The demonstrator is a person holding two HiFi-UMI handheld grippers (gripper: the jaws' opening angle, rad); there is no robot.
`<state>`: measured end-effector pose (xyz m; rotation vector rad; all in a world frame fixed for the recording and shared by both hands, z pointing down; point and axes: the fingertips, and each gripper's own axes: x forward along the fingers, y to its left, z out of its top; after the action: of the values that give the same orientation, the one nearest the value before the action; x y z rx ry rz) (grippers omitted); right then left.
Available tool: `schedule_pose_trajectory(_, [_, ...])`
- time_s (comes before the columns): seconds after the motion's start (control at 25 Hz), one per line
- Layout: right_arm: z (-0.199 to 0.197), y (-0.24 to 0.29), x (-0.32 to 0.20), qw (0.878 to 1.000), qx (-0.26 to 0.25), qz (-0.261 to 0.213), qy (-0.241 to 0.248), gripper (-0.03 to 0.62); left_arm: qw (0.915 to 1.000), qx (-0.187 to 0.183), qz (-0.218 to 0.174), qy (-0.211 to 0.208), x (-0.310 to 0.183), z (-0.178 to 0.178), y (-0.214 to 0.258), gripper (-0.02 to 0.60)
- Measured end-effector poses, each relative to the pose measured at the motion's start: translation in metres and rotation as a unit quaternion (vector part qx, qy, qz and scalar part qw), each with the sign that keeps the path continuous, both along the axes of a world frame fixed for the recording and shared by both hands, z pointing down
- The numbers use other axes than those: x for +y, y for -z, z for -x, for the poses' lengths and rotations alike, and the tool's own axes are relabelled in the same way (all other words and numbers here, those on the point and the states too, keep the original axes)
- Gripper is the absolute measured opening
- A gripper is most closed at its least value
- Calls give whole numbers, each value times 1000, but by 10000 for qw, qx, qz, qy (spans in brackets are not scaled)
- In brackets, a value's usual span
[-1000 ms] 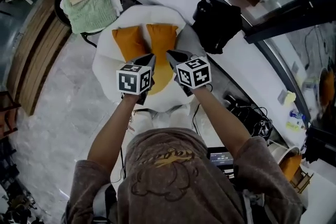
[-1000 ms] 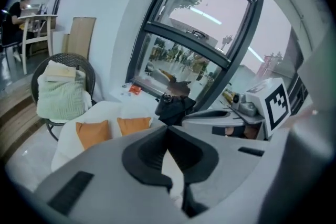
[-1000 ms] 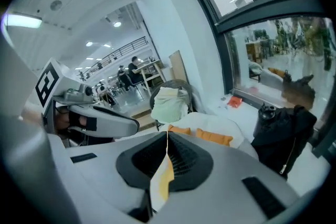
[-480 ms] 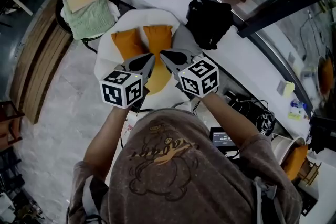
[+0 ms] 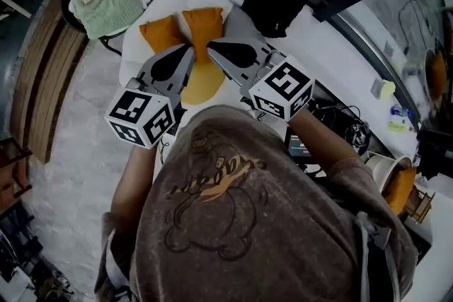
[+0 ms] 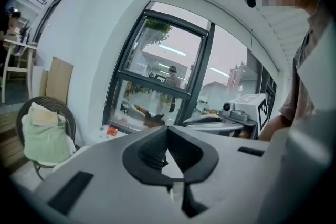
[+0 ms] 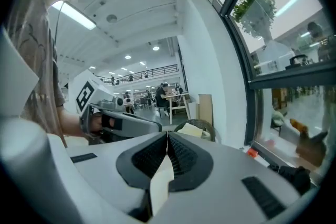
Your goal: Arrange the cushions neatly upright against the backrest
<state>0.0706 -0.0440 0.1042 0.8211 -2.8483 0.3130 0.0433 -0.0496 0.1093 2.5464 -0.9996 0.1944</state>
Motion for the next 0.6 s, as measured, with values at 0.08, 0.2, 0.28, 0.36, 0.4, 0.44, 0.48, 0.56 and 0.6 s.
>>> schedule_pose_trajectory(0.08, [1,5,6,9998,14,-123,143,21,9999,-37,-94,6,2,3,2,6])
schedule_pose_trajectory(0.2, [-2,4,11,9997,-29,-149,197,21,9999,-25,-137,19,8,3,-1,5])
schedule_pose_trajectory(0.28, [-5,1,10,9997,-20,-133,200,21,9999,16,-128,31,10,1,-3,6])
schedule_pose_trajectory(0.36, [-4,0,10,9997,-23,-135,211,21,9999,14,-137,20,11,0,-3,5])
schedule_pose_trajectory(0.4, [-3,1,11,9996,-37,-145,228,21,9999,4,-145,4,12,0,-4,6])
schedule_pose_trajectory(0.44, [-2,1,13,9995,-59,-153,255,21,9999,-4,-148,-15,13,-1,-4,5])
schedule_pose_trajectory(0.48, [0,2,14,9994,-87,-157,294,21,9999,-10,-148,-35,14,-1,-4,5])
schedule_pose_trajectory(0.56, [4,3,17,9989,-124,-171,415,21,9999,-29,-149,-64,14,-1,-6,5])
schedule_pose_trajectory(0.6, [7,4,19,9985,-120,-190,492,21,9999,-37,-148,-71,14,0,-6,5])
